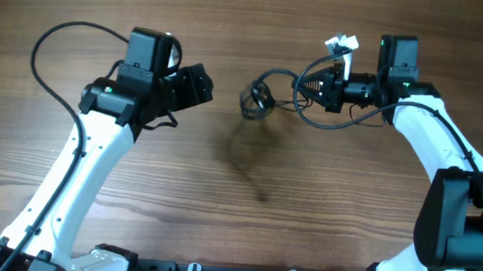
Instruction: Untangle cables
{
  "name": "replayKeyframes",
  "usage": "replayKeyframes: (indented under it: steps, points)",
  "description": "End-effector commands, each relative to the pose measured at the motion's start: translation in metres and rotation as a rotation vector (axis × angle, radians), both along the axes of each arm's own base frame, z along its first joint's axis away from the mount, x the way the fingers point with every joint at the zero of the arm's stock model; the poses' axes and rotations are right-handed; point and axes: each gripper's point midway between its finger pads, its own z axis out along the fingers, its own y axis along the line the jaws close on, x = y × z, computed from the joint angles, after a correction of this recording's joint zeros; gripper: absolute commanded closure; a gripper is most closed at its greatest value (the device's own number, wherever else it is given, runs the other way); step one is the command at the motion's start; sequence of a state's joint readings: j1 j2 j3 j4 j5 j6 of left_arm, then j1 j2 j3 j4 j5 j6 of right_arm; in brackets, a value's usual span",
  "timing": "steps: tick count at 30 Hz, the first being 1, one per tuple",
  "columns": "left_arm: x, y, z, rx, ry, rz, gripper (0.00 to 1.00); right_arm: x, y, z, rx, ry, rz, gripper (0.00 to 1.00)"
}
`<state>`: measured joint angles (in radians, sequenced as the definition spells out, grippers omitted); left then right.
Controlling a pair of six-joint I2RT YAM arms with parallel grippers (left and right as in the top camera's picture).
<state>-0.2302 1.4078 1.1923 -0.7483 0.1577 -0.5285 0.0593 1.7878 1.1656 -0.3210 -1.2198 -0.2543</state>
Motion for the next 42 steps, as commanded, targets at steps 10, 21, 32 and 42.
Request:
replayKeyframes:
  steps: [10, 21, 32, 42]
  points:
    - [0.006, 0.069, 0.035, -0.148, -0.089, 0.078, 0.00, -0.023, 0.006, 0.075, 0.190, -0.019, 0.102, 0.95]
    - [-0.095, 0.057, 0.120, -0.149, -0.361, 0.022, 0.00, -0.152, -0.015, 0.165, -0.095, -0.470, 0.021, 0.95]
    - [-0.132, -0.011, 0.064, -0.558, -0.366, -0.273, 0.00, -0.174, 0.001, 0.190, 0.277, -0.594, 0.304, 0.95]
    - [-0.112, -0.028, 0.018, -0.683, -0.182, -0.234, 0.00, -0.136, 0.036, 0.160, 0.321, -0.324, 0.406, 0.95]
